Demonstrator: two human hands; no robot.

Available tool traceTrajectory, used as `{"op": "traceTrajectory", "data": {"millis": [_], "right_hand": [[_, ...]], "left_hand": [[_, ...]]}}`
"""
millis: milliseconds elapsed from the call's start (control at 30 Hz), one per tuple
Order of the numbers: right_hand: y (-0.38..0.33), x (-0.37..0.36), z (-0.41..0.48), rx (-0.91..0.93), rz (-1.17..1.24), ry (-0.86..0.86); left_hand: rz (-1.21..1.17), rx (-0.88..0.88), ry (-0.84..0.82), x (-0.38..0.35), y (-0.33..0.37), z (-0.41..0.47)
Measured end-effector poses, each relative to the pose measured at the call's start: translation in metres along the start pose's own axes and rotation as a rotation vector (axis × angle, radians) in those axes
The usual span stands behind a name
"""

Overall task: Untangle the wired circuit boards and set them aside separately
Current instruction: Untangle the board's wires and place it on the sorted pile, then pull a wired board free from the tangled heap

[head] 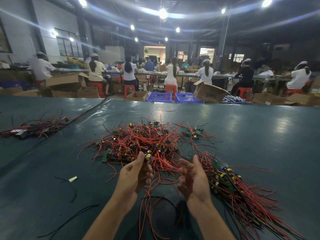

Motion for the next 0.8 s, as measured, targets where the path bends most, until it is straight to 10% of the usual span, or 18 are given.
{"op": "traceTrajectory", "data": {"millis": [300,800], "right_hand": [[0.007,-0.028,-0.024,-0.040,-0.338,-0.337],[0.007,-0.019,-0.019,0.106,-0.219,-0.016]], "left_hand": [[0.334,0.210,-0.331,-0.012,-0.016,-0.012],[0.435,-0.126,-0.205,-0.025,-0.016,-0.019]]}}
Point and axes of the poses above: each hand's wrist, its own z-axis towards the middle knuckle, its own x-axis out of the back of the hand, y = z × x, the point moved 3 cm from there along z, towards the middle knuckle, and after that the axes turned 4 degrees about y, right-handed, at the moved point
